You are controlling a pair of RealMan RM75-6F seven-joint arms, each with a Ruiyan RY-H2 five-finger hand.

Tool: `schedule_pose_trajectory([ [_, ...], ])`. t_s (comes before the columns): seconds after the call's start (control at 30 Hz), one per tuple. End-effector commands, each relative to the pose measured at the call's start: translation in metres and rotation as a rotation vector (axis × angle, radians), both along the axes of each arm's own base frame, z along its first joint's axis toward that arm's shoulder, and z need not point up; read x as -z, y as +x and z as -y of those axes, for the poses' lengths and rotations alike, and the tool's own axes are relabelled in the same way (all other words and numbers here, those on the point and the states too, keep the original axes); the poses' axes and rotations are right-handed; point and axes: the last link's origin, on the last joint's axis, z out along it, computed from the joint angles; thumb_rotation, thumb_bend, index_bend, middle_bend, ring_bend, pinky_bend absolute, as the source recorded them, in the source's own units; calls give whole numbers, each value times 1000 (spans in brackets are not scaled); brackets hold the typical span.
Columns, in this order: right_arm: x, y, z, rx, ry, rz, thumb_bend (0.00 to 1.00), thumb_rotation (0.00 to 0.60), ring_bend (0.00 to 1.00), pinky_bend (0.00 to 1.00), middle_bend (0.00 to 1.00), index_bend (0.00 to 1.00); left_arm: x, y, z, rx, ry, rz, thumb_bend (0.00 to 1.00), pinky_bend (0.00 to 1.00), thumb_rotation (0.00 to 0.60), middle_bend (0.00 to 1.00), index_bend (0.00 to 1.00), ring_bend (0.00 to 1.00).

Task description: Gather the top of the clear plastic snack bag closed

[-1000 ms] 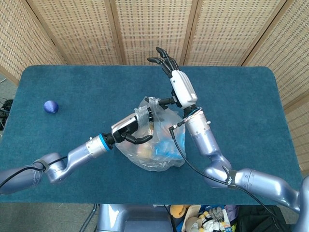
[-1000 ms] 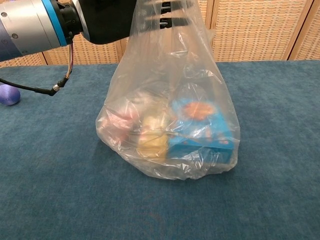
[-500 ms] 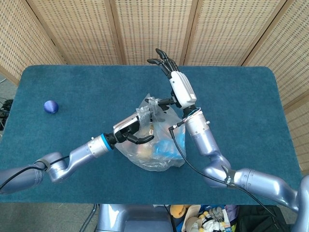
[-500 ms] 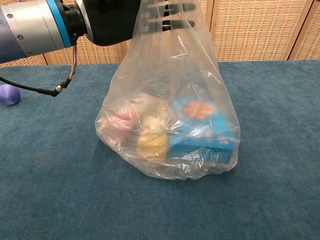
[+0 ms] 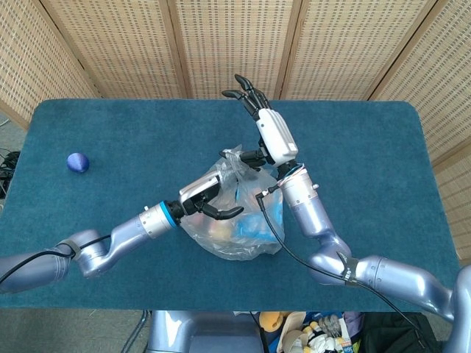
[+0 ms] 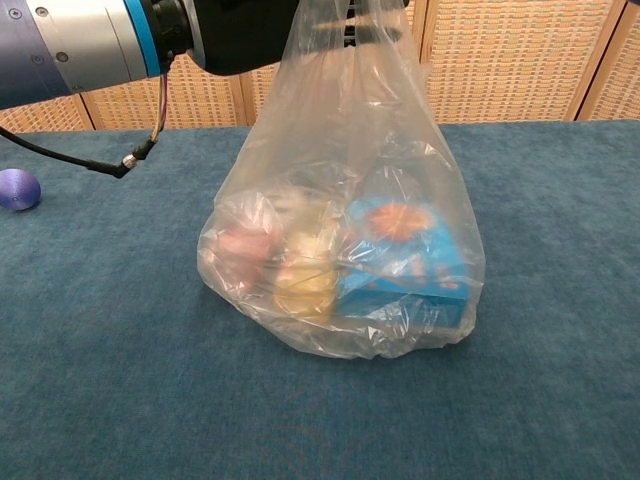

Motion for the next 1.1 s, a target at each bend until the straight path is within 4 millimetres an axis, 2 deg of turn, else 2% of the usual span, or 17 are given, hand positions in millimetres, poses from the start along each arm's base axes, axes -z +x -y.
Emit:
schedule_pose_trajectory([
  [0.03,-1,-1,0,2,-1,0,0,600,0,0,20,176,1,0,-1,-12,7,-8,398,21,552,0,0,0],
  [0.37,-3,-4,2,16,-3,1,0,600,0,0,20,175,2,-14,-2,-35,11,-23,398,22,550,0,0,0],
  [1.1,0,-1,-2,-1,4,-4,0,600,0,0,20,175,-1,7,-7,17,73,-54,398,28,552,0,15,0],
])
